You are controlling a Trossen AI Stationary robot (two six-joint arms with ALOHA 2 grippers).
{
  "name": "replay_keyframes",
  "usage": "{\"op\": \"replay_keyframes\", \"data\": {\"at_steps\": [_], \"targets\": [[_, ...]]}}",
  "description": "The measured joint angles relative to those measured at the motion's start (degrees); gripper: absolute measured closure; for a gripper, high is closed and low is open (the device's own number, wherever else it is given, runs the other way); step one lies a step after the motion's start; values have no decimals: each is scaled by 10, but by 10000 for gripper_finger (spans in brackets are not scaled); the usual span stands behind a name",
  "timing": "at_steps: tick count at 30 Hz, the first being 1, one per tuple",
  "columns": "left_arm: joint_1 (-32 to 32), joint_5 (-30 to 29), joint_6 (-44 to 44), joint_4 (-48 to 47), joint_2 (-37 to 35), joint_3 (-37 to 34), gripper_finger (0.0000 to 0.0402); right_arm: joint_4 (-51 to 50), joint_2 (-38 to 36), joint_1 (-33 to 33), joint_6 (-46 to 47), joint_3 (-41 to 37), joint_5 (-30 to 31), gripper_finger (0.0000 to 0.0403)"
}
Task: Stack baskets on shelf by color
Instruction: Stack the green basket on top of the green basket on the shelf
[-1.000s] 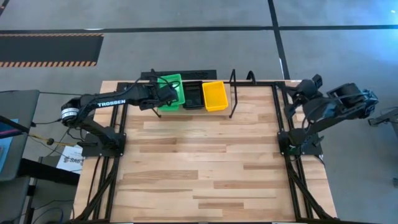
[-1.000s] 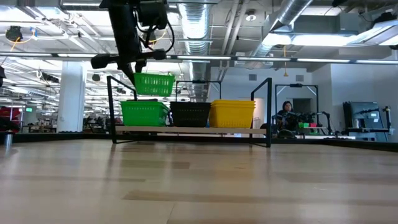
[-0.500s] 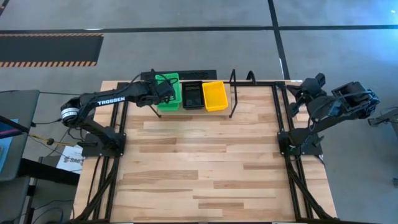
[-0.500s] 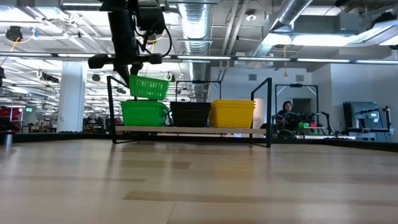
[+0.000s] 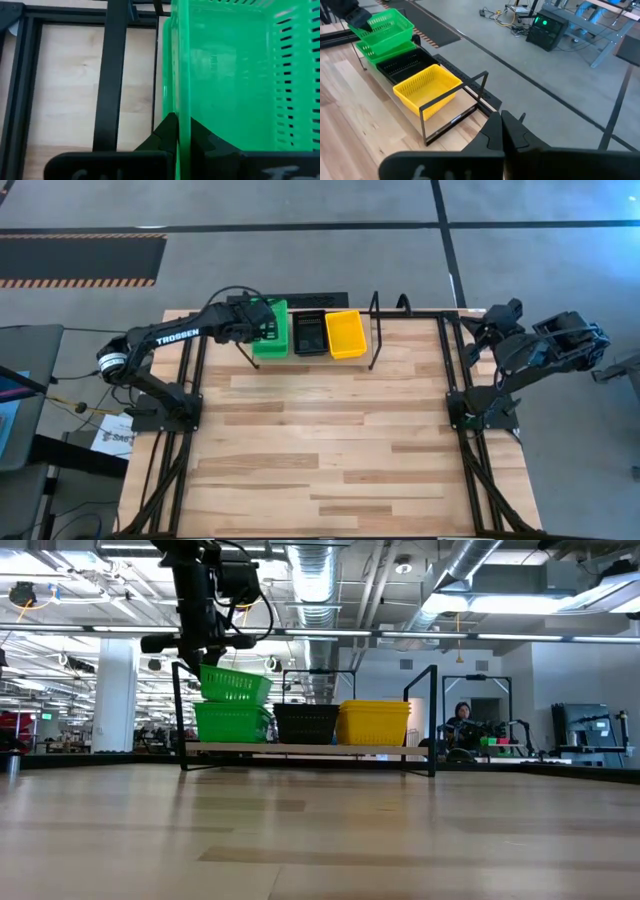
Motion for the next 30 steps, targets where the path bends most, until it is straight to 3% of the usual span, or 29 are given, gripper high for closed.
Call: {"op": "replay_keyframes", "data": {"at_steps": [16, 30], "targets": [[-1, 30, 16, 1, 3, 0, 401, 0, 0, 0, 21, 0, 2, 402], [-34, 43, -18, -2, 82, 4, 401, -3, -1, 0, 7, -20, 2, 402]]}}
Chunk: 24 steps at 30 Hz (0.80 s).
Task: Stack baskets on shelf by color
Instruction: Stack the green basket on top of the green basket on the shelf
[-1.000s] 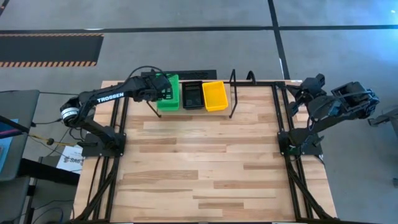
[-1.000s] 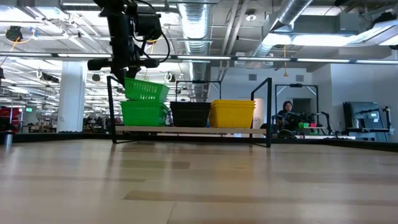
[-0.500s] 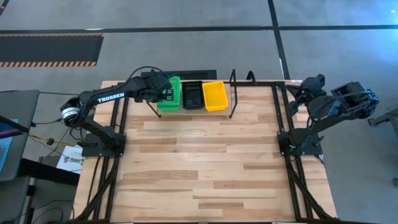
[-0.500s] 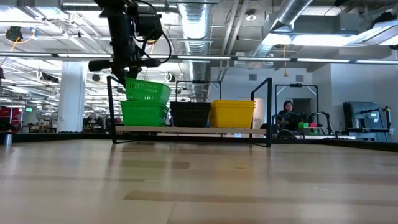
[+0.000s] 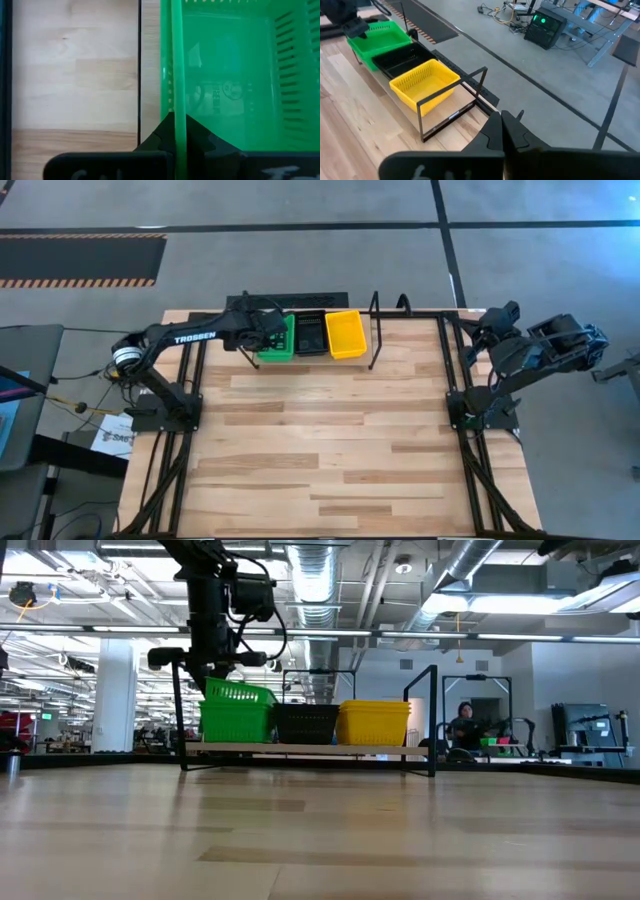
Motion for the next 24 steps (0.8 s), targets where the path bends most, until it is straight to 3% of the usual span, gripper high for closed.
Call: {"op": "replay_keyframes", "data": {"at_steps": [24], "targets": [[-2, -13, 3, -10, -5, 29, 401, 0, 0, 0, -25, -5, -14, 402]]}}
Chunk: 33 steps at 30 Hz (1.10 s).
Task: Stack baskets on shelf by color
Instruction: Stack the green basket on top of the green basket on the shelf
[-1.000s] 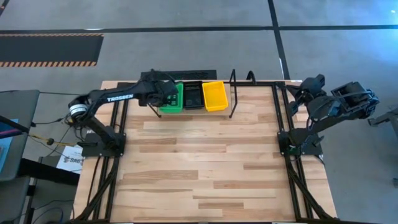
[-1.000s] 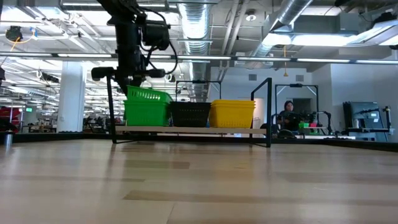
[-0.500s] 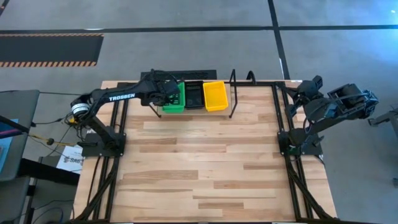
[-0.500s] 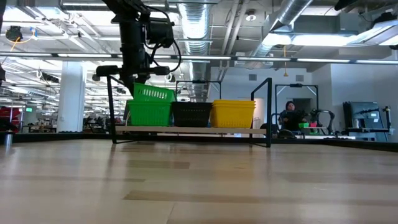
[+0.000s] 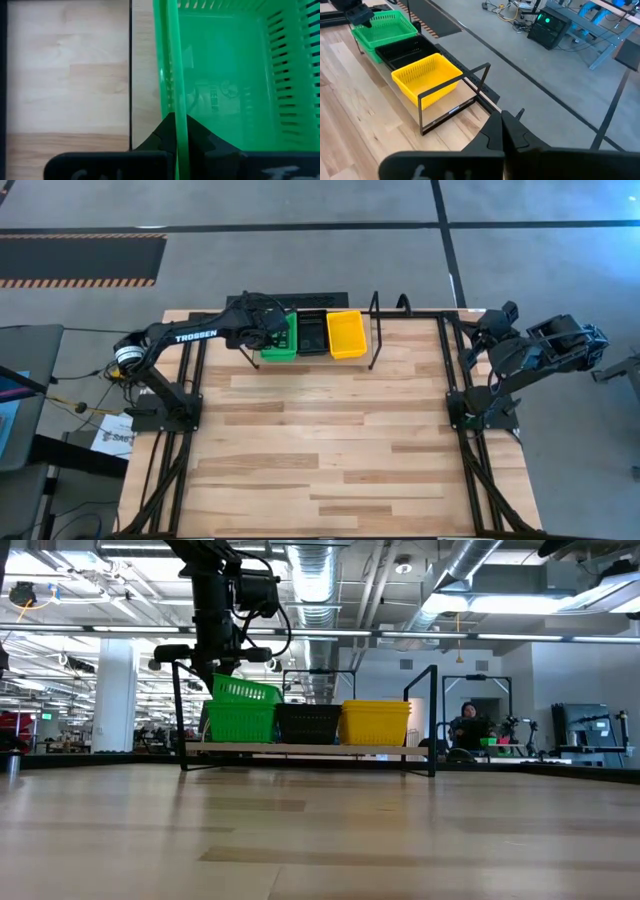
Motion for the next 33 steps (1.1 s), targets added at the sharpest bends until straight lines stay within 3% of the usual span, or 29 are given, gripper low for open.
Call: {"op": "replay_keyframes", "data": {"at_steps": [8, 21, 33], "targets": [[0, -3, 30, 0, -1, 0, 387, 0, 0, 0, -3, 0, 0, 402], [2, -4, 59, 0, -1, 1, 292, 0, 0, 0, -14, 0, -1, 402], [20, 45, 92, 0, -17, 1, 285, 2, 0, 0, -17, 0, -2, 402]]}}
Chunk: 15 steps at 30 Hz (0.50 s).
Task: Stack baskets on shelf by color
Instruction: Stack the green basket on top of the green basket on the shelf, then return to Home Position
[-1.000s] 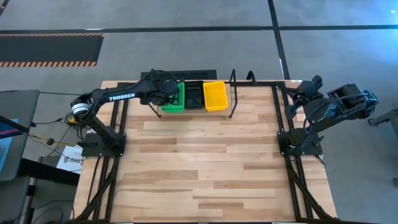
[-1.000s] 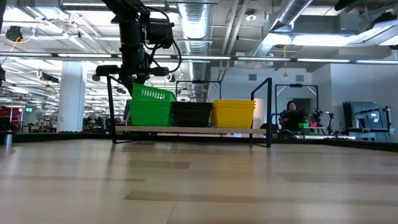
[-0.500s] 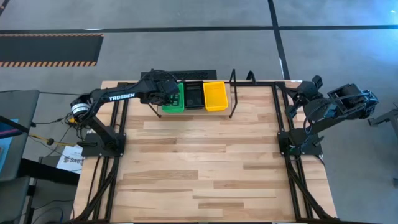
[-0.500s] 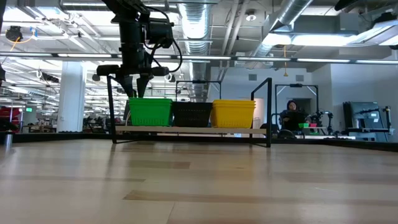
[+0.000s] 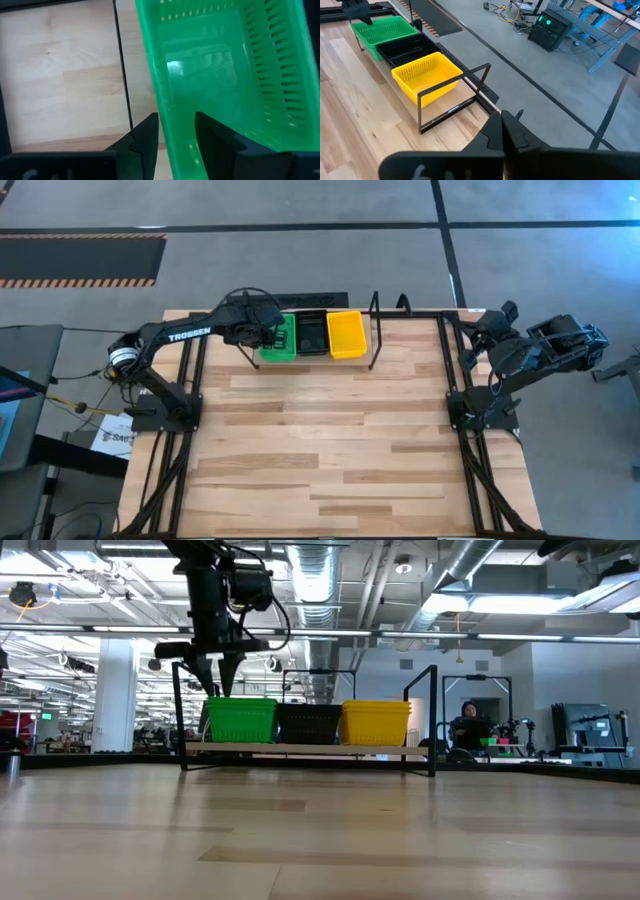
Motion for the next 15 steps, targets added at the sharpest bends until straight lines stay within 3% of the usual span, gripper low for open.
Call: {"op": "replay_keyframes", "data": {"at_steps": [9, 15], "targets": [[3, -11, 11, 2, -106, 0, 286, 17, 0, 0, 0, 0, 0, 402], [-31, -15, 11, -1, -186, 1, 286, 35, 0, 0, 0, 0, 0, 402]]}}
